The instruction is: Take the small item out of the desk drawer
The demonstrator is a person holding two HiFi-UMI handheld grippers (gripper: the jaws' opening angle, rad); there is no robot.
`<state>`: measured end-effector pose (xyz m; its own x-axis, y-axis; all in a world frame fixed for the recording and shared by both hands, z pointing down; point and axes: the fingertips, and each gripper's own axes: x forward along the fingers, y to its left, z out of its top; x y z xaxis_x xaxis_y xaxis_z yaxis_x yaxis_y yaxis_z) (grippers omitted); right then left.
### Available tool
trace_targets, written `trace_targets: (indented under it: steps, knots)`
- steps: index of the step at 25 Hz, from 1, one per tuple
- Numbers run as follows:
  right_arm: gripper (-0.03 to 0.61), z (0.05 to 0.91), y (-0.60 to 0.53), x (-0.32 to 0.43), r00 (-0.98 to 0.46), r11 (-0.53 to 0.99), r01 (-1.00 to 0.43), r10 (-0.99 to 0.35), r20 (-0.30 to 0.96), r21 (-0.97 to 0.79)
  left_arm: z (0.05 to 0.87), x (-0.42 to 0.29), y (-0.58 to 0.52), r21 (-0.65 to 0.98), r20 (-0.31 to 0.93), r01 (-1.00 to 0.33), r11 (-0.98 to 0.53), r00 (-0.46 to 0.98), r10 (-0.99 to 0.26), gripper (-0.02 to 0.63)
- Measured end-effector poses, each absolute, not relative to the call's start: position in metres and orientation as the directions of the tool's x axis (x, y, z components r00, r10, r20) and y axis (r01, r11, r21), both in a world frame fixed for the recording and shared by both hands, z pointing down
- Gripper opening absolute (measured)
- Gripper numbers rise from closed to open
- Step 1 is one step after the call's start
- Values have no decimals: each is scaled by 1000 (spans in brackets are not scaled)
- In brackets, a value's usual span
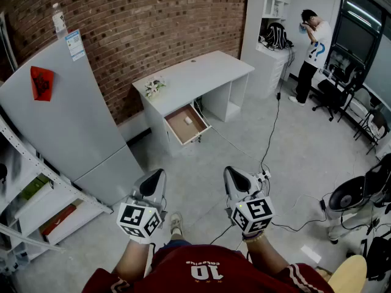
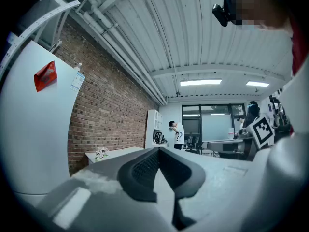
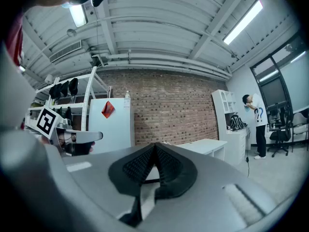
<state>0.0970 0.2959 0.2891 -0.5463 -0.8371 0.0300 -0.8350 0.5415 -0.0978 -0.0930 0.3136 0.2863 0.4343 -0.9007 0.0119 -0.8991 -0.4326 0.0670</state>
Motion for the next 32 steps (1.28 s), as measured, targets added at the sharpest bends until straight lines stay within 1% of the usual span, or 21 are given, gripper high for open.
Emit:
trace_targets:
  steps: [9,16,25,32]
  knots:
    - [2,289,311,110,-542,537,-837,-840,19,-105,283,-74,326,49,18,-885,-462,463,-886,3]
    - [3,287,322,113,-537,534,-841,-843,21,-85,278,-65,337,64,16,-881,-468,470,-882,3]
    - [3,291,327,118,-556,550,-825,-831,15,-128,281,-57,340,41,39,-882,-469,470,-882,3]
    - [3,301,312,123,-542,533,-834,-840,31,-142,291,-59,324,54,56,-882,-467,470,-881,3]
